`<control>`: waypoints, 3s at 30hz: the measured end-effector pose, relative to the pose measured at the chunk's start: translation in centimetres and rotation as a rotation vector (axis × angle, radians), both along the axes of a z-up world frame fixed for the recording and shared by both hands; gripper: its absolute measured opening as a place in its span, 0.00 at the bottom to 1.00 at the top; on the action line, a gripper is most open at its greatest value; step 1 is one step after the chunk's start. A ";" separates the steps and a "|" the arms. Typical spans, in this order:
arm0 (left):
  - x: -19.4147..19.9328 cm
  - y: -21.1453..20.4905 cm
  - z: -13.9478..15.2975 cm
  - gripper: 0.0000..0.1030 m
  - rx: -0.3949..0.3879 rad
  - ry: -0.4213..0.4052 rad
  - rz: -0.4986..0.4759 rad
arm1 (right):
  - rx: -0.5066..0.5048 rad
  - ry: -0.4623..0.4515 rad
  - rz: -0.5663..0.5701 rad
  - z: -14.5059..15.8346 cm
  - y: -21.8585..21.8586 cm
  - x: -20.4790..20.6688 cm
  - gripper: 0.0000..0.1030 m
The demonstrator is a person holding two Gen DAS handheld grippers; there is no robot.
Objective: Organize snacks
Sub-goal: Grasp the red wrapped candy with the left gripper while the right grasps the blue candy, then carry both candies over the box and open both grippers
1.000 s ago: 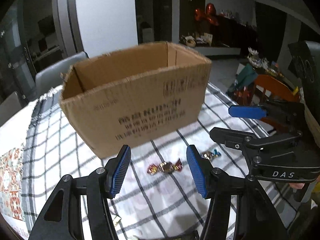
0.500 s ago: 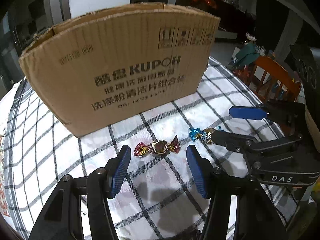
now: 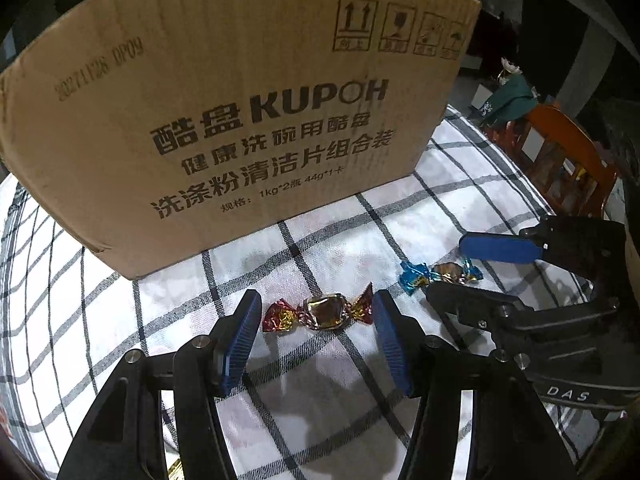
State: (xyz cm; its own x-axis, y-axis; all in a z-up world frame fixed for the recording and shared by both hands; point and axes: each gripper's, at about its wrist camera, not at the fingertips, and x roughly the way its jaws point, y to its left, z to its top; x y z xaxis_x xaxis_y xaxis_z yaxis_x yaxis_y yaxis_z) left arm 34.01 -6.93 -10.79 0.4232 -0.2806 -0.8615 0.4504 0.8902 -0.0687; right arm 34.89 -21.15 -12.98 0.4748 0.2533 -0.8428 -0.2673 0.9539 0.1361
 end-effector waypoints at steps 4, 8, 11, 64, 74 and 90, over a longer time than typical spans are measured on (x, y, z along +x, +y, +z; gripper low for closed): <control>0.4 -0.1 -0.5 0.53 -0.001 0.014 0.009 | -0.004 0.003 0.004 -0.3 0.1 0.1 0.36; 0.3 0.0 -0.6 0.50 0.000 0.010 0.007 | 0.009 0.012 0.010 -0.5 0.1 0.1 0.33; 0.3 -0.1 -0.6 0.43 -0.009 0.014 -0.001 | 0.016 0.010 0.022 -0.5 0.3 -0.1 0.27; -4.4 3.4 16.8 0.35 -0.147 -0.364 0.117 | 0.120 -0.410 -0.053 16.0 0.8 -3.6 0.25; -0.5 3.9 19.3 0.35 -0.144 -0.426 0.140 | 0.112 -0.480 -0.056 19.0 0.8 0.1 0.25; 6.0 4.1 18.5 0.54 -0.130 -0.401 0.145 | 0.062 -0.429 -0.079 17.7 1.4 6.9 0.40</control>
State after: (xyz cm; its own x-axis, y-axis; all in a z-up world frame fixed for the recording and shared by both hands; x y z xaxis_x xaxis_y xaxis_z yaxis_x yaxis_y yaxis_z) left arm 39.98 -2.88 7.70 0.7594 -0.2889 -0.5829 0.3351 0.9417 -0.0300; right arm 41.81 -19.73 4.72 0.7985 0.2463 -0.5493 -0.2390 0.9672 0.0863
